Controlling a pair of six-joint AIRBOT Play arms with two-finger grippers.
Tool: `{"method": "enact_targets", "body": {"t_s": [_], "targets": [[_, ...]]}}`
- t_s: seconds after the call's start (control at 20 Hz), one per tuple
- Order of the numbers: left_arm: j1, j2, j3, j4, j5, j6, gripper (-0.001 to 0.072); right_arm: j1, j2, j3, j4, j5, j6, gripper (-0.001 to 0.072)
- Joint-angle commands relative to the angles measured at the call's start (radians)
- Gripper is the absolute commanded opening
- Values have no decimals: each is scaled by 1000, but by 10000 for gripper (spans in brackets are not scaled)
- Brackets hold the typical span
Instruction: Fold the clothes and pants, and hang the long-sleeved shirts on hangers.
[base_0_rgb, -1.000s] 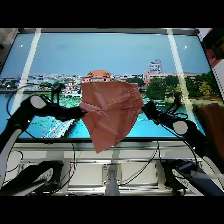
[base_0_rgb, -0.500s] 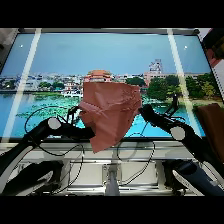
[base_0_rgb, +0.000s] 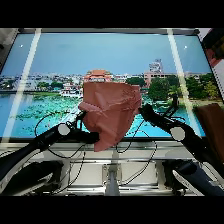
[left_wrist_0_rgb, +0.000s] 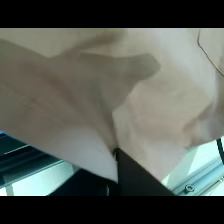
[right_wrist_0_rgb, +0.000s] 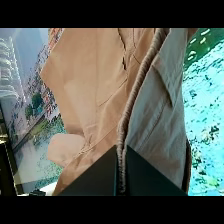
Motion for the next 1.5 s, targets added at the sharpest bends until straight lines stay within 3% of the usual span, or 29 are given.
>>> {"method": "enact_targets", "body": {"t_s": [0.0,0.3,0.5,0.75,1.0,1.1,1.3,1.45], "targets": [[-7,-10,9,-53,68,4,13,1,2,0,1,0,-5,16],[84,145,117,-49,63,47,12,1,43,83,-1,90,-384,17],[191,357,196,-50,64,46,12,1,66,227,-2,204,-529,17],[319,642,272,-75,128,45,12,1,99,468,-30,289,-554,16],[341,903,322,-106,384,45,11,1,171,730,-45,474,-579,16],[340,967,332,-119,354,20,11,1,204,794,-33,583,-578,16],[340,985,335,-138,119,-203,10,1,264,824,126,772,-540,16],[341,943,332,-65,23,-309,10,1,260,794,93,855,-510,16]]}}
